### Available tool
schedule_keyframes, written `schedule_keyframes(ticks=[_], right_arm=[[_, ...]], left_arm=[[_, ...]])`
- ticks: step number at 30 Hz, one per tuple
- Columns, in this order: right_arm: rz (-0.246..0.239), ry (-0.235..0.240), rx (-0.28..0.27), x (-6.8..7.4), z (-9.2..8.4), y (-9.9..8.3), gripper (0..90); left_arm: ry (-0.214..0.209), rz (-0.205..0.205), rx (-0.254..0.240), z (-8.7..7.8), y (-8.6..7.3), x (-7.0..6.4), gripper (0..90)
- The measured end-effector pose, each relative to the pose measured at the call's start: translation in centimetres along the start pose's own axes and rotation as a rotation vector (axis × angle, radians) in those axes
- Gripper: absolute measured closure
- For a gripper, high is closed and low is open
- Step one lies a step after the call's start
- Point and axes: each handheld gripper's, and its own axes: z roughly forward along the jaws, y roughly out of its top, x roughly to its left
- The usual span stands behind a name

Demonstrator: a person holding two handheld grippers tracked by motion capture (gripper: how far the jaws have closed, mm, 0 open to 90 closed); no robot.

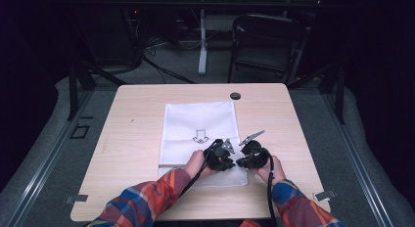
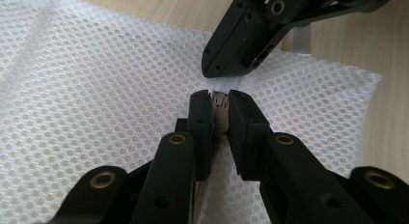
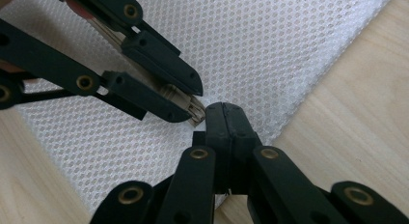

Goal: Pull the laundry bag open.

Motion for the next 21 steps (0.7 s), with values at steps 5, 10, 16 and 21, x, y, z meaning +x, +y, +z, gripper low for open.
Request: schedule_keyframes(ticks=[5, 10, 16, 21], right_arm=[[0.016, 0.016, -0.015, -0.10, 0.04, -0.13, 90.0], [0.026, 0.020, -0.017, -0.16, 0.04, -0.17, 90.0], [0.029, 0.003, -0.011, -0.04, 0.07, -0.12, 90.0], [0.049, 0.006, -0.014, -0.01, 0.09, -0.12, 90.0]], left_arm=[[0.002, 0.004, 0.006, 0.15, 0.14, -0.13, 80.2], [-0.004, -0.010, 0.000, 0.04, 0.10, 0.05, 81.7], [-0.009, -0.017, 0.017, -0.15, 0.20, 0.15, 81.9], [-0.011, -0.023, 0.022, -0.27, 0.12, 0.24, 82.0]])
